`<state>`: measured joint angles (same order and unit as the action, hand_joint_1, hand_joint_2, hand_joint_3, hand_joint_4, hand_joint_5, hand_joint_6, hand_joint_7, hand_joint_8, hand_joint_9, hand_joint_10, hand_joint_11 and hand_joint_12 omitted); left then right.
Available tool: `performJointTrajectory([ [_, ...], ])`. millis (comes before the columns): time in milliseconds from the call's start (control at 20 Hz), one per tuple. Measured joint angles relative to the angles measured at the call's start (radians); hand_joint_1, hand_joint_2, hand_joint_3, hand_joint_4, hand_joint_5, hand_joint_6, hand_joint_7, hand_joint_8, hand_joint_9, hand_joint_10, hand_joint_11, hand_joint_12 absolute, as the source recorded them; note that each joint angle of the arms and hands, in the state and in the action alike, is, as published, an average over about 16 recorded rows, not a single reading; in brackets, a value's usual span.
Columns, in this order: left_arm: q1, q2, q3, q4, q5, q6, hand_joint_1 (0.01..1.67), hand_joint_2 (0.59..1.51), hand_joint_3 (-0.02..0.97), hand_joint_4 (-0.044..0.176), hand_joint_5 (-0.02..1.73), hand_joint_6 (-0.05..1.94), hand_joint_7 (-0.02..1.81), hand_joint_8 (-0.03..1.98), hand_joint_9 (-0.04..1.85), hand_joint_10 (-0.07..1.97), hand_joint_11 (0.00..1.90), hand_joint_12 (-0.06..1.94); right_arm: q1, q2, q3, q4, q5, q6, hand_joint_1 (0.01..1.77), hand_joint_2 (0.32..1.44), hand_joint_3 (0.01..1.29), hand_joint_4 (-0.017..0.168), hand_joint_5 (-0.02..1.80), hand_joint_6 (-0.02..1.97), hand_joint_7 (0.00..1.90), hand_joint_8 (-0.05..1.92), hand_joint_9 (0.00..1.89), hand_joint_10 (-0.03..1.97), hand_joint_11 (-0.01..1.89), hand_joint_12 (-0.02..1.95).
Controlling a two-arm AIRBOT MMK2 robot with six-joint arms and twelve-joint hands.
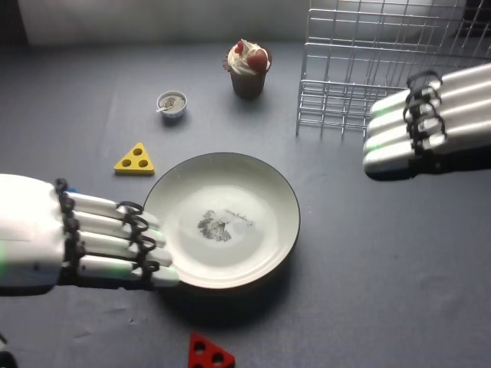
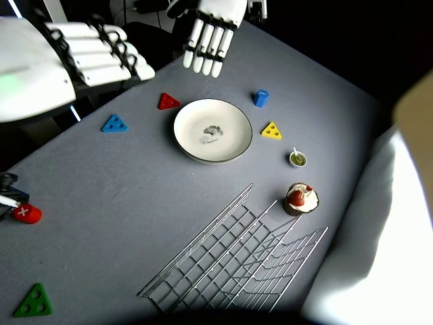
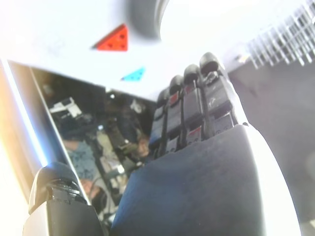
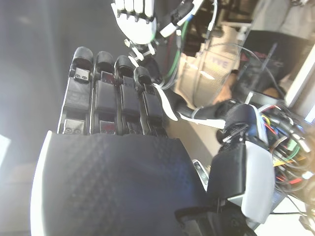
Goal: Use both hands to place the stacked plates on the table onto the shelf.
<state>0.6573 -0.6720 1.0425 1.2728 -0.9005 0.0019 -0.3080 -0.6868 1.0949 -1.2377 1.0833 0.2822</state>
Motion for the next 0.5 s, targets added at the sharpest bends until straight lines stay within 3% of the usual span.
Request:
performJointTrajectory([
  [500,0.003,-0.141,0.077,-0.005,0.066,0.000,0.16,0.891,0.012,0.000,0.08,0.01,0.12,0.00,0.11,0.02,0.12,0.07,-0.015,-0.018,-0.001,0.004,-0.043,0.029,0.09,0.99,0.02,-0.003,0.18,0.01,0.23,0.00,0.22,-0.01,0.19,0.02],
])
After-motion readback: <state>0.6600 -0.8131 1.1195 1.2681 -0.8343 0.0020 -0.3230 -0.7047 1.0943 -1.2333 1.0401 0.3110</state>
